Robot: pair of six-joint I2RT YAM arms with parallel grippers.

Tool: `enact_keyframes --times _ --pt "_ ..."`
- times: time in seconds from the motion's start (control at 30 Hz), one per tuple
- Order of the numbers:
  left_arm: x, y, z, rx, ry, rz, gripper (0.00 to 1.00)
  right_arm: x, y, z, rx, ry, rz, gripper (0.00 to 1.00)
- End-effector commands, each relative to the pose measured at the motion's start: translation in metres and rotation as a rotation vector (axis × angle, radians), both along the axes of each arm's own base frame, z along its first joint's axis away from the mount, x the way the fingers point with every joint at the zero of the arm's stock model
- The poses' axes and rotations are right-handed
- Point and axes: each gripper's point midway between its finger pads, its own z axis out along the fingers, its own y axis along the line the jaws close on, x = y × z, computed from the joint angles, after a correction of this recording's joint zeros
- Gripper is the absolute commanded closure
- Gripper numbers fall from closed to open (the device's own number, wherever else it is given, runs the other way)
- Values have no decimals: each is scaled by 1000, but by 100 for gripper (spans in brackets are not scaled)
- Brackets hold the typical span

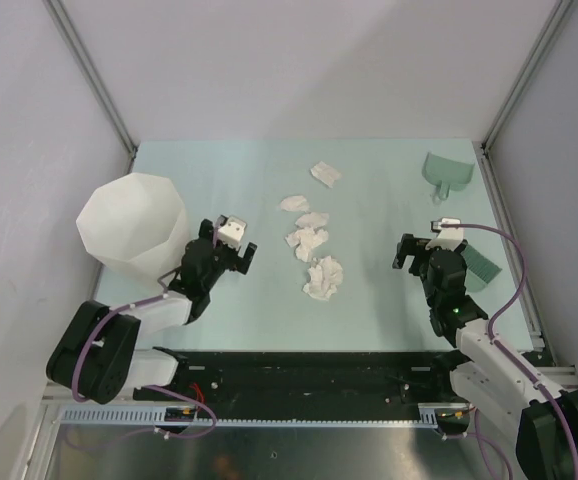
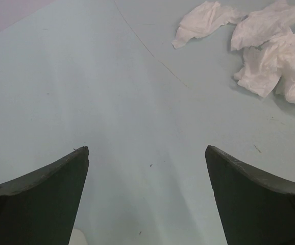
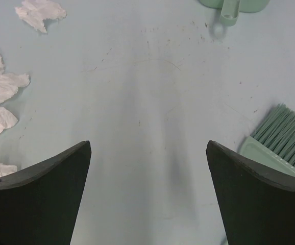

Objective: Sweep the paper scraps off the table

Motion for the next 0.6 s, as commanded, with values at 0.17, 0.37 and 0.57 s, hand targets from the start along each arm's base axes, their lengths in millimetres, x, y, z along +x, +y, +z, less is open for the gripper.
enact_keyframes --times 0.17,0.37,0.57 --pt "9 -11 8 -15 3 -42 0 7 -2 16 20 -56 -22 0" --pt "-10 -54 21 87 -6 -295 0 9 -2 14 16 -47 -22 0" --pt "-40 -107 77 305 45 -494 0 11 -1 14 9 -35 -23 0"
